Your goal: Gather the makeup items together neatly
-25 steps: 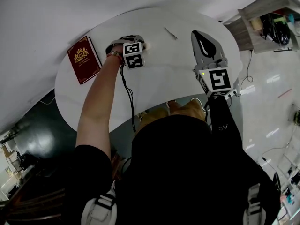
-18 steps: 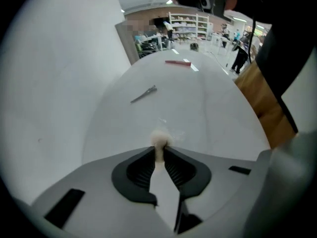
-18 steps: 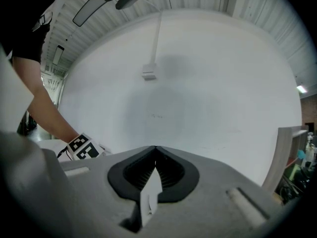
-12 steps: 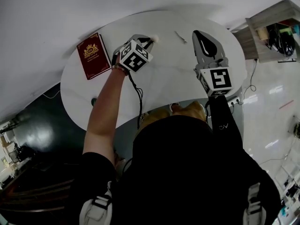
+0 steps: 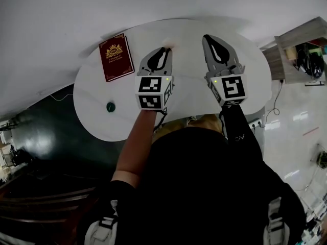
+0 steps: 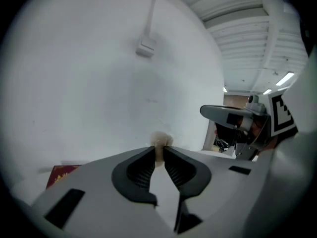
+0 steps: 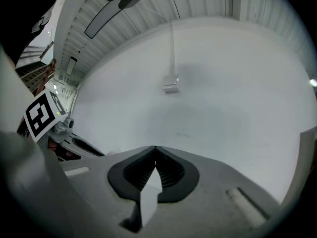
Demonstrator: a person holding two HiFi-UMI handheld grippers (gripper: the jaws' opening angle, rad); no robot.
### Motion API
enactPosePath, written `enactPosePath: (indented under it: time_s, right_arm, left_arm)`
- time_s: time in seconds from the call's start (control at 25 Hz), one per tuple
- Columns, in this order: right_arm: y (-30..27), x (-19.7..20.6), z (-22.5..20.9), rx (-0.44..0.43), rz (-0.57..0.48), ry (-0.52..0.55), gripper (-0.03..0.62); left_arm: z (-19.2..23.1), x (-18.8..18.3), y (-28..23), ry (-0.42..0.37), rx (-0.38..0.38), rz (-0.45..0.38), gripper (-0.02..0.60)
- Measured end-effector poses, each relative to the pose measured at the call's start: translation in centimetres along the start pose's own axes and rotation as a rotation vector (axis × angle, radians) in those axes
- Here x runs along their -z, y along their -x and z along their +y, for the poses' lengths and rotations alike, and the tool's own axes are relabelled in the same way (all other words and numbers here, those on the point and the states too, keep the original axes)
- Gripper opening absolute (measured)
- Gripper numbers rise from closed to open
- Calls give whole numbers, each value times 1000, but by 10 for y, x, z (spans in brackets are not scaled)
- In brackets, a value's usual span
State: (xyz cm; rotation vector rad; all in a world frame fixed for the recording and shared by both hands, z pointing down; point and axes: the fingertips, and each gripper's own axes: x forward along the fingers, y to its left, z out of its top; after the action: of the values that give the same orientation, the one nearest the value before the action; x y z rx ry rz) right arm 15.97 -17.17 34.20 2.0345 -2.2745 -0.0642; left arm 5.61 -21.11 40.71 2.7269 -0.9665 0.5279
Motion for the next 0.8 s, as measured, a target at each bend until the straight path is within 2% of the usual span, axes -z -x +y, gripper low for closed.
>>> enactPosePath:
  time_s: [0.08,0.16,0.28,0.48,0.8]
  right_arm:
    - [0,0,7,-19,13,11,5]
    - [-2,-2,16,-35,14,11,5]
    - [-11,-19,35,-72,-40,-8,5]
    - [-28,-23,75,-146,-44,-29,5]
    - [-63,-38,168,-317,-85,-69,5]
  left_arm:
    - [2,0,10,22,-16,-24,59]
    - [4,1,14,1,-21,-17,58]
    - [17,-4,28,-6,-58,-25,58]
    - [53,3,66,12,-147,-18,60]
    - [122,34,144,78,-325,6,61]
